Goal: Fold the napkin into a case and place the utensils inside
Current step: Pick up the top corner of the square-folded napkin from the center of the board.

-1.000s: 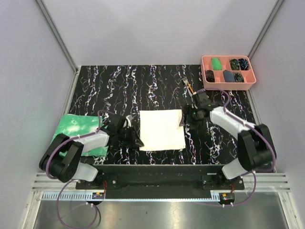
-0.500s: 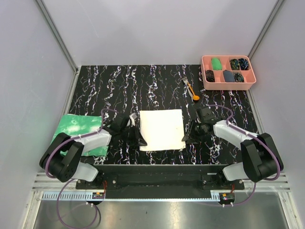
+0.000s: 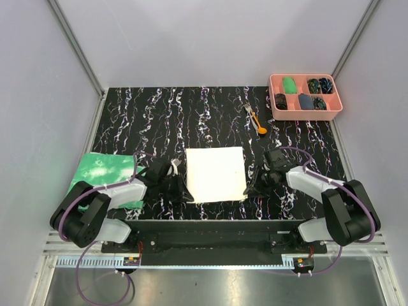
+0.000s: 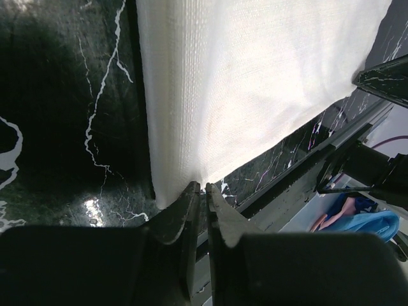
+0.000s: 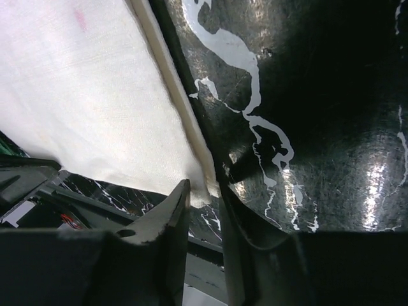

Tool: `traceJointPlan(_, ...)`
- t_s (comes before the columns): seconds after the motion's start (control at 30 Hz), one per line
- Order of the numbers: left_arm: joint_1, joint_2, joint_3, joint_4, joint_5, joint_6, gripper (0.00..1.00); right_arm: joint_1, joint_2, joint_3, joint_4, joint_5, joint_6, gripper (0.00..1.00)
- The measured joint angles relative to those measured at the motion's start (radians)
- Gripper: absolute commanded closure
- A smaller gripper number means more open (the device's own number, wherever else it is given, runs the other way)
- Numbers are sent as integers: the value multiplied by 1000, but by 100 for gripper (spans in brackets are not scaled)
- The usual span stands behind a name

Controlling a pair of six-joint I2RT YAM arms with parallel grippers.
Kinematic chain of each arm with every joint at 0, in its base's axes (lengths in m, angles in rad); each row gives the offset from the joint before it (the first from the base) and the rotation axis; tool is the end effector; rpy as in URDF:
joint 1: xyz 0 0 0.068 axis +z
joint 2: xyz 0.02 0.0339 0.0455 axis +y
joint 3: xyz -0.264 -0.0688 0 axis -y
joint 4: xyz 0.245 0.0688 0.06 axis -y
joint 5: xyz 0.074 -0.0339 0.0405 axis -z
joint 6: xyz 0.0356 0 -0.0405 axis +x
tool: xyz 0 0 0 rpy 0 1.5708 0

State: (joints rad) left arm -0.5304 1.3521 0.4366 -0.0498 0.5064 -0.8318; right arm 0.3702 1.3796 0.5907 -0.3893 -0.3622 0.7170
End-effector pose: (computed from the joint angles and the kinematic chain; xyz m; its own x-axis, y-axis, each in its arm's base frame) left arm 0.1806 -0.1259 0.1271 -0.9807 -0.1742 -0.0886 -0.0659 0.7215 -0.6893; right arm 0.2062 0.0936 0.1420 -0.9546 0.2887 -0.0733 0.2157 0.8398 0.4982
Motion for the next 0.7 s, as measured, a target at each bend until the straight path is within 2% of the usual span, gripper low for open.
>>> traceJointPlan(0.1,-1,-3,-5,-1,0,-3,85,0,-20,-4,3,-1,4,70)
traceJointPlan(0.23,-1,-3,-5,0,-1,-4,85,0,-56,-6,3,-7,10,80)
traceJointPlan(0.3,-2,-3,-5,0,-2,-4,85,0,-60,-6,6,-11,11,80)
traceJointPlan(0.43,-2,-3,-5,0,-2,-5,85,0,-59,-6,8,-18,11,69)
traceJointPlan(0.53,-3,-3,-5,0,-2,-5,85,0,-49,-6,12,-21,10,68)
traceJointPlan(0.63,-3,-3,-6,0,-2,-5,85,0,-32,-6,17,-21,10,73)
traceJointPlan(0.7,-3,-6,-9,0,-1,-5,85,0,-26,-6,23,-21,10,89)
